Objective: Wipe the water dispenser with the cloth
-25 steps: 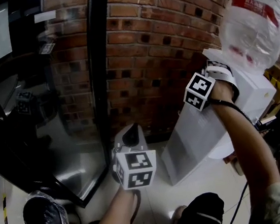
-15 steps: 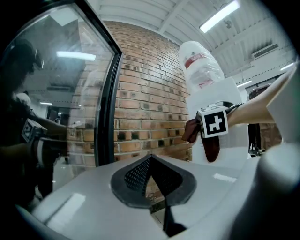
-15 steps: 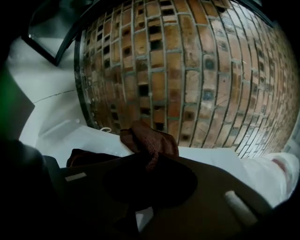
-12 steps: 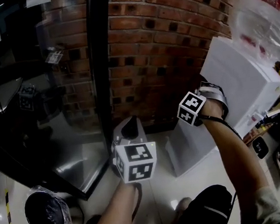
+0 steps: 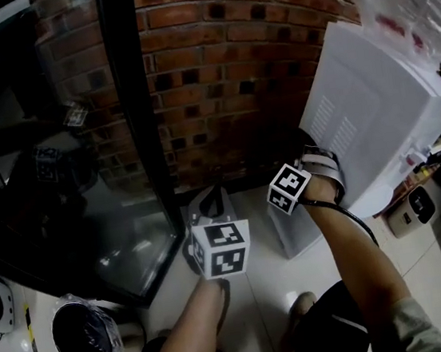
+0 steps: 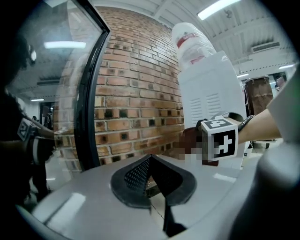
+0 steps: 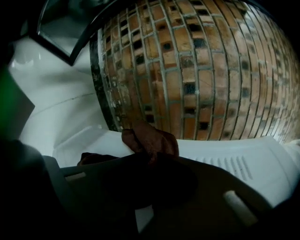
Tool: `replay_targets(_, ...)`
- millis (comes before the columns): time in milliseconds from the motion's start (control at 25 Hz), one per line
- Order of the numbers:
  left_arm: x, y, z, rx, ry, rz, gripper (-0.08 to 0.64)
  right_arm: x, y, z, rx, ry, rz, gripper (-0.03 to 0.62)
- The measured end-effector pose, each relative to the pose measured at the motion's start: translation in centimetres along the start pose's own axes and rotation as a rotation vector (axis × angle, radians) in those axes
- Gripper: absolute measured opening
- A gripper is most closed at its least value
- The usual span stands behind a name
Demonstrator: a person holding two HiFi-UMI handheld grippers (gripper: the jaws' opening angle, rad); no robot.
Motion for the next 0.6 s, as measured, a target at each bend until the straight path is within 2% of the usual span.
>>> replay_targets(160,-0.8,0.8,0.6,0.005,0.002,-0.009,0.0,-0.5,-0.2,-2.1,-0.128,-0.047,-0.027,0.069)
replay_targets(240,-1.1,1.2,0.6,0.01,0.001,-0.011,0.0,-0.7,-0.4,-3.1,-0.251,-0.094,-0.031,0.069)
replay_targets(360,-1.2,1.7,0.6,0.022,0.0,-0.016,0.0,-1.1,-0.6,-4.5,-0.488,-0.157,-0.019,0.069)
replay_targets(480,-1.2,2.0,0.1,0.034,-0.011,-0.018,0.0,-1.7,-0.4,-5.7,-0.672,-0.163,-0.016,0.067)
replay_targets(600,-1.2,2.1,-0.5,0.037,-0.026,-0.015,0.0,-2.4,-0.2,-7.3,-0.803,-0.165,-0.03,0.067)
Point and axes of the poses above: the fingertips, and each gripper's own axes: x backward along the fingers, z to its right, y out of its underside, the point moved 6 cm from there along x, backward along the fingers, and after that the axes turned 10 degrees about z, right-handed, at the moved point
